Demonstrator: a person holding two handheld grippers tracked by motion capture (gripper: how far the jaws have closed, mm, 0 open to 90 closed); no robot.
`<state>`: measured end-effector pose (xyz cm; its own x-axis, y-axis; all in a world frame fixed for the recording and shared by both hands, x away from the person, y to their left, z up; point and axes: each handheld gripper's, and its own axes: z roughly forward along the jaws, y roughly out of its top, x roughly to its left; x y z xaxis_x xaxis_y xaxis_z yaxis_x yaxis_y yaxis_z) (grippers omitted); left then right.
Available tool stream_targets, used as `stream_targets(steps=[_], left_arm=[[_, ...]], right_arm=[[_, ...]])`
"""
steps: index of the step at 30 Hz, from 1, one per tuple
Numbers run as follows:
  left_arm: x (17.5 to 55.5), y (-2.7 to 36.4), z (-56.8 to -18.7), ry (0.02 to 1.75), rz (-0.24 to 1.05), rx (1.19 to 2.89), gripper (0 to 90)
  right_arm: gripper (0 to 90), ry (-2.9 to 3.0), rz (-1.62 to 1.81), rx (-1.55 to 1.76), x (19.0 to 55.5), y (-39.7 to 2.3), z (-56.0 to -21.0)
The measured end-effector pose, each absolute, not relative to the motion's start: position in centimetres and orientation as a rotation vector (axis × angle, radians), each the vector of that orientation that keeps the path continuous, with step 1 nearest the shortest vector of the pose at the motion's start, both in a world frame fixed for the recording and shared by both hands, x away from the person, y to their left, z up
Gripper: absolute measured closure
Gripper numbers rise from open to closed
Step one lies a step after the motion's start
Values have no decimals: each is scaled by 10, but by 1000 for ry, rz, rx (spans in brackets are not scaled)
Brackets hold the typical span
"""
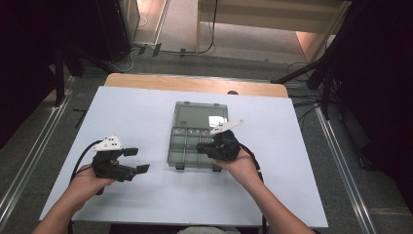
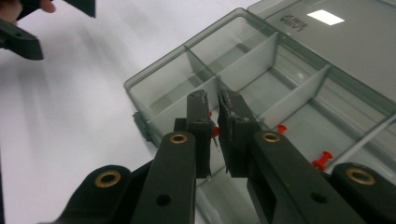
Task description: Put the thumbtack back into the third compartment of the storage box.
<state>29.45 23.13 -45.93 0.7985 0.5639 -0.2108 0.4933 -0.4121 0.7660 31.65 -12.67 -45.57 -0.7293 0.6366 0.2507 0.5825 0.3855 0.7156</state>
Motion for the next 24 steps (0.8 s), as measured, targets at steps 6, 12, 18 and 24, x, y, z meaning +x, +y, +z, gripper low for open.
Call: stream_targets(steps=[6,12,18,24], left_arm=[[294,233,-459,784,101,2085,192],[293,234,-459,787,108,2079,192],[294,235,-454,789,146,2043,192],[294,235,-455,790,141,2045,193]], right_arm=[[841,2537,1257,1150,324,-132,-458],[841,2510,1236,1194,331,-139,-461],[841,2486,1219,1233,338,-143,-465],[841,2474,1208,1248,342,-141,-468]])
